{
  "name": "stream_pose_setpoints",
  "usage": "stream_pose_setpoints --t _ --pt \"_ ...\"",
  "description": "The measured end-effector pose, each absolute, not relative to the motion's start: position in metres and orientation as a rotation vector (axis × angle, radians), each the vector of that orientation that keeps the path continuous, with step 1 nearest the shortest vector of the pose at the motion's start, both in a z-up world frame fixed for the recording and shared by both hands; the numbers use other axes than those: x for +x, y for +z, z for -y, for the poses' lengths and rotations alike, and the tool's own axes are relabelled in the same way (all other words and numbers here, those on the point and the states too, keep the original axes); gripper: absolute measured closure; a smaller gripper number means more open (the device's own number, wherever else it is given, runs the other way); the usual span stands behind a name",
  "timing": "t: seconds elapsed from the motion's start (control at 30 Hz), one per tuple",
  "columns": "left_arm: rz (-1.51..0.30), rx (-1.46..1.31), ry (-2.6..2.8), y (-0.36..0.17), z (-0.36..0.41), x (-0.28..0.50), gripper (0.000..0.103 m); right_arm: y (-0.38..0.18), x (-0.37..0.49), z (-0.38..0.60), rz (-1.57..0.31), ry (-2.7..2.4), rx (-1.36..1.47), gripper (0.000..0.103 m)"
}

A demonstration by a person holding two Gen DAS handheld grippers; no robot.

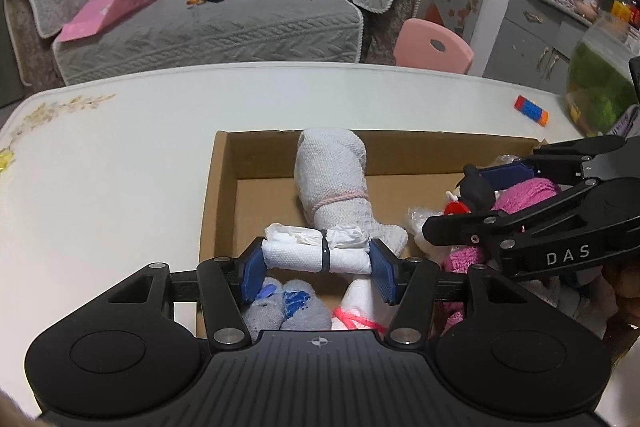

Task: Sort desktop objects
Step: 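Carry the black figure and white roll over the box and open both tools, then move both open tools toward the orange bag and the red-banded white roll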

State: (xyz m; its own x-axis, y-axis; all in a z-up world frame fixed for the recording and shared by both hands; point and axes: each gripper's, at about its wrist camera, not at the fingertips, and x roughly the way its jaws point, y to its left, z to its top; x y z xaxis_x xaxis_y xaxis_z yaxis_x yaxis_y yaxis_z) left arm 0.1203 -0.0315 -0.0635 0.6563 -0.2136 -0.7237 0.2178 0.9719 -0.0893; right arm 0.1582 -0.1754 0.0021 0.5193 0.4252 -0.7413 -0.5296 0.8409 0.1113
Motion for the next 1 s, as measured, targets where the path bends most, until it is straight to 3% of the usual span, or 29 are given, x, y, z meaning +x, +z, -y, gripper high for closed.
stream_pose_setpoints --t 0.1,0.17,0.2,0.33,0.67,1.0 --pt "-0.822 -0.002 -0.23 -0.06 0.032 0.118 0.04 0.004 0.16 0.174 -0.846 0.563 -0.145 0.034" --pt "-0.807 0.001 -0.216 -0.056 0.032 0.115 0.034 0.008 0.16 0.174 -0.819 0.542 -0.154 0.02" --pt "-0.787 -0.003 -0.211 -0.052 0.03 0.113 0.022 0.011 0.159 0.174 -0.801 0.539 -0.149 0.012" --pt "-0.716 -0.037 -0.172 -0.033 0.025 0.104 0.0 0.03 0.153 0.181 -0.712 0.542 -0.116 0.006" --pt "-0.625 -0.08 -0.222 0.004 0.021 0.043 0.0 0.066 0.073 0.22 -0.469 0.508 -0.057 0.002" --pt "-0.704 -0.056 -0.243 -0.023 0.033 -0.026 0.0 0.002 -0.059 0.218 -0.446 0.532 -0.07 0.001"
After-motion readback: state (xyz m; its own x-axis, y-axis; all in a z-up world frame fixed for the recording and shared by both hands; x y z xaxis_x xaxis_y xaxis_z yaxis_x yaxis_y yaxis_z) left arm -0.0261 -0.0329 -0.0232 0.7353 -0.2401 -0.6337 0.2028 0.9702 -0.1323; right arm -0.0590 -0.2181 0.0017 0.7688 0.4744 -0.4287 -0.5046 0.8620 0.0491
